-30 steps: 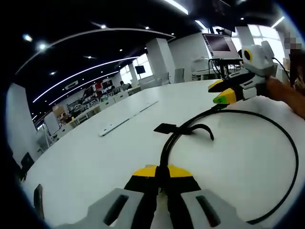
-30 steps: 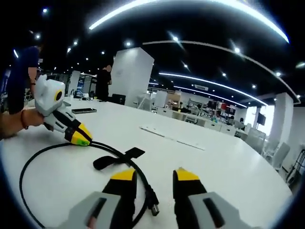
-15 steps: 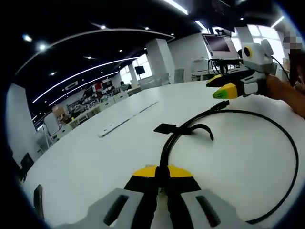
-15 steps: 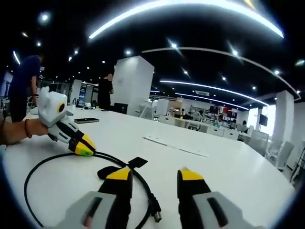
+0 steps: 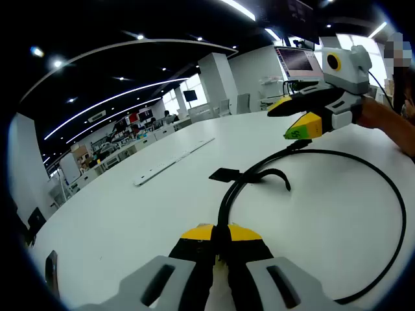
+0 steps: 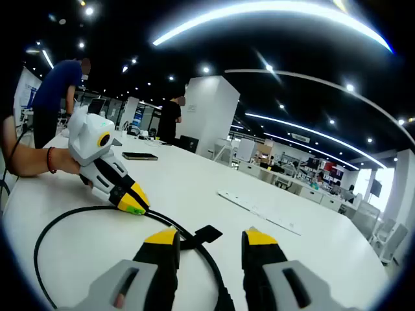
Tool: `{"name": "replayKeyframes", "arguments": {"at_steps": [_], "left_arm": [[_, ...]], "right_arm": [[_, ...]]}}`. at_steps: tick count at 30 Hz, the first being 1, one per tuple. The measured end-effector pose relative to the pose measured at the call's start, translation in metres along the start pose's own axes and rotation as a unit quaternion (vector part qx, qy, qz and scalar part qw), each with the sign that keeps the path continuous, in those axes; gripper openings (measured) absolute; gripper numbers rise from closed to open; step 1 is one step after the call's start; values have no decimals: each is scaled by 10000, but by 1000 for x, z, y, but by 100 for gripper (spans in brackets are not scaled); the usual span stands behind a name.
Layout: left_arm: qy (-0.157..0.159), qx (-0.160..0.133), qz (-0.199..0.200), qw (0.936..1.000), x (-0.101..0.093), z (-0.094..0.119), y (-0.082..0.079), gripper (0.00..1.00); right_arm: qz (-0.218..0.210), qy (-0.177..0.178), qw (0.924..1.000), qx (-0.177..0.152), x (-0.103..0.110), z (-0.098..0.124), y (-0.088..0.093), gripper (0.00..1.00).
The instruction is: Find the charging cable on the desk, coil it up and secure with Velcro.
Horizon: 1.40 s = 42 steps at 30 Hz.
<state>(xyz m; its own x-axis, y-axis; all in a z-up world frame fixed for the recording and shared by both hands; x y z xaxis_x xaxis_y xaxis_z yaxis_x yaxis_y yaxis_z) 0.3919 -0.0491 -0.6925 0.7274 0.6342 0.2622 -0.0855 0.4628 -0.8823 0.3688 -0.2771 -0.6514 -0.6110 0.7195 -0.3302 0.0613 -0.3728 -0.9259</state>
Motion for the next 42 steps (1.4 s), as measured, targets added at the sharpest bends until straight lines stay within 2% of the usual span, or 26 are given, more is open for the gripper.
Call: {"name": "replayKeyframes", "arguments": {"at_steps": [3, 12, 18, 24, 42], "left_arm": [[13, -11, 9, 10000, 0, 0, 0, 7], [8, -4, -10, 10000, 0, 0, 0, 7], [-2, -6, -36, 10000, -1, 0, -1, 7], [-2, -10, -36, 10000, -1, 0, 0, 7], [-4, 0, -70, 10000, 0, -1, 0, 7]], "right_arm": [[-123, -18, 9999, -88, 1, -3, 0, 38], [-293, -227, 9993, 62, 11, -4, 11, 36], [-379, -287, 9989, 47, 14, -3, 12, 34], [-288, -393, 9986, 201, 21, -4, 17, 34], [-619, -952, 9925, 456, 41, -15, 24, 33]]}}
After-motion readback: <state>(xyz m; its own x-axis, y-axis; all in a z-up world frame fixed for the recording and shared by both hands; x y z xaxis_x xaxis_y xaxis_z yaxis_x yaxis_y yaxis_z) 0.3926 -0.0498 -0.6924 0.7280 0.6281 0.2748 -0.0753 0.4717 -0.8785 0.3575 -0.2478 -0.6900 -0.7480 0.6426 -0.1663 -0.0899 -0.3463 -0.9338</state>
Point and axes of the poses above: the point that each gripper's makers call its tool centre point, and the gripper's own axes: z roughly backward along the fingers, x roughly to its left, y roughly out of its underside, the point moved 9 cm from there along z, roughly backward along the fingers, and after that the axes turned 1 degree about z, right-handed, at the moved point
